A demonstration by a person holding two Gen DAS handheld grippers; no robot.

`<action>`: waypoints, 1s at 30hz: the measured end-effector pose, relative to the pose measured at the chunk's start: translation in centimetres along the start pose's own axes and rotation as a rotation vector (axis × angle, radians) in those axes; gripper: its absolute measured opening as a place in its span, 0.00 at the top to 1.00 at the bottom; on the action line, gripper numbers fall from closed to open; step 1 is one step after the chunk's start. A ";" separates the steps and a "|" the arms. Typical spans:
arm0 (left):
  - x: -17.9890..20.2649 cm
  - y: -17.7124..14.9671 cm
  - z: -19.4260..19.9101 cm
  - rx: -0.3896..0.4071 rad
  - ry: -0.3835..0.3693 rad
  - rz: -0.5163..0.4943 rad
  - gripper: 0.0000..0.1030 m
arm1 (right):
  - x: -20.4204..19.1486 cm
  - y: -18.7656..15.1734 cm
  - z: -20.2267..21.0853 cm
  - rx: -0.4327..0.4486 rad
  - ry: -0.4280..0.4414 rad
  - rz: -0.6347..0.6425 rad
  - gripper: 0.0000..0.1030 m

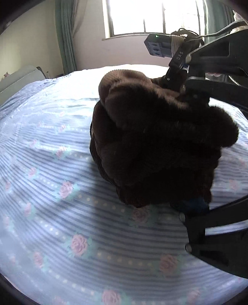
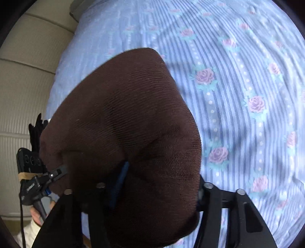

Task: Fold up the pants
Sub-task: 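Grasp the pants' other end with the right gripper while the left gripper holds the bundle, then carry the pants with both grippers and lower them onto the black clothes stack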

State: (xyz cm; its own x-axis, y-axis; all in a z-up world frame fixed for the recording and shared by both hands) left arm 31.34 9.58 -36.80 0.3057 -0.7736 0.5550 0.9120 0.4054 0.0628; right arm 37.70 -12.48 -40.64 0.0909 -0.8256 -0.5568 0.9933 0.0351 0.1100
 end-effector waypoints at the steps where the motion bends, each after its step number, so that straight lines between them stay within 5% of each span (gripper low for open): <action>1: 0.2 -0.2 0.5 0.006 0.003 -0.001 0.41 | -0.6 -0.2 0.6 0.009 0.008 0.007 0.53; 9: 3.6 -4.7 8.2 0.092 -0.002 -0.013 0.45 | -5.6 -4.0 7.1 0.066 0.023 0.103 0.57; 17: 4.6 -12.4 19.6 0.300 0.026 0.072 0.45 | -13.7 -8.7 13.2 0.103 0.099 0.291 0.57; 25: -0.4 -15.4 30.1 0.458 0.055 0.154 0.45 | -24.3 -11.1 13.4 0.125 0.187 0.439 0.57; 30: -6.5 -14.0 36.0 0.522 0.052 0.161 0.45 | -31.9 -12.3 10.4 0.135 0.206 0.484 0.57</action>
State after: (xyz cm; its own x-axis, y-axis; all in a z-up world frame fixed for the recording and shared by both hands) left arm 6.73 26.44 -11.45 0.4556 -0.6994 0.5507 0.5996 0.6984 0.3909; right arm 21.83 7.60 -15.68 0.5612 -0.6052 -0.5645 0.8178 0.3004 0.4909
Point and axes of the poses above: each gripper's, at about its wrist camera, not at the fingertips, and z roughly against the way its jaws point, x to its right, y to its top, the point moved 6 cm from there along -z, roughly the way its jaws point, and after that the axes turned 5 degrees about y, right-handed, at the moved point
